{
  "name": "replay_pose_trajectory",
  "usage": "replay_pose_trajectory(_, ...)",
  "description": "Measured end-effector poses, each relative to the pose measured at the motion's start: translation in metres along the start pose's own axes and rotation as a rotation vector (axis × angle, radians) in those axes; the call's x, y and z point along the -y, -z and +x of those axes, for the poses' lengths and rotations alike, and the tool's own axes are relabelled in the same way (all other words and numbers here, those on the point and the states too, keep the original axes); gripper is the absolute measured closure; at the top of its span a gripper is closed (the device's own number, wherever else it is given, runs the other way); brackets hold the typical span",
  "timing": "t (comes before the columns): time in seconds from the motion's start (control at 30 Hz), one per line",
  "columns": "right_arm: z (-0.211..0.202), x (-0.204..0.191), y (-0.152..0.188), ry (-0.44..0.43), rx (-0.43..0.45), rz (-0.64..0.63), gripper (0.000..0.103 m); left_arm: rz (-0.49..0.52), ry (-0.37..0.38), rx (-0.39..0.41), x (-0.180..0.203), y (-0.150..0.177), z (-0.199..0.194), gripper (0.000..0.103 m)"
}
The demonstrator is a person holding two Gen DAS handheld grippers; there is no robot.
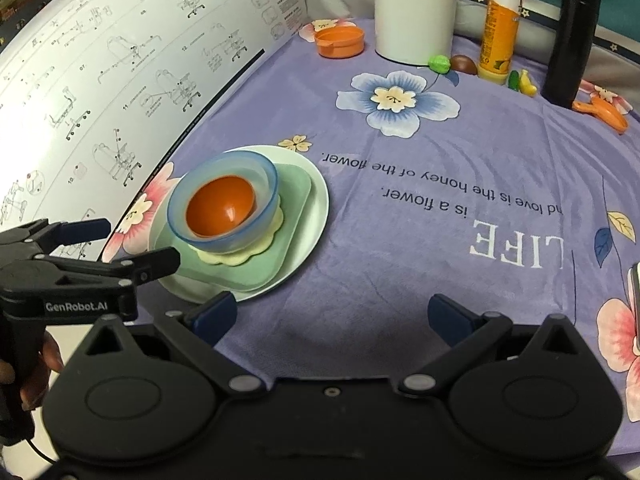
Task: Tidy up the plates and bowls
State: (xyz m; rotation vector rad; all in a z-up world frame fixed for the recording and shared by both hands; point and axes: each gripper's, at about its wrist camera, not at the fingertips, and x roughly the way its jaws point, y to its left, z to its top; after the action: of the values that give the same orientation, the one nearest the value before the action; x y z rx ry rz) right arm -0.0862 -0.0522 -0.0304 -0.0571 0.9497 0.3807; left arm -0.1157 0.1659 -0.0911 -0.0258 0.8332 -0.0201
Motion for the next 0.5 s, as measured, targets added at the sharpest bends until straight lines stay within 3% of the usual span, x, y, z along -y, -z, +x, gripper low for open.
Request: replay_pose_trajectory(0.5, 0.005, 0.0013, 0.0003, -0.001, -0.016, -0.003, 0.0, 0.038, -0.025, -0.004, 0.005, 0.0005, 0.0006, 0.0)
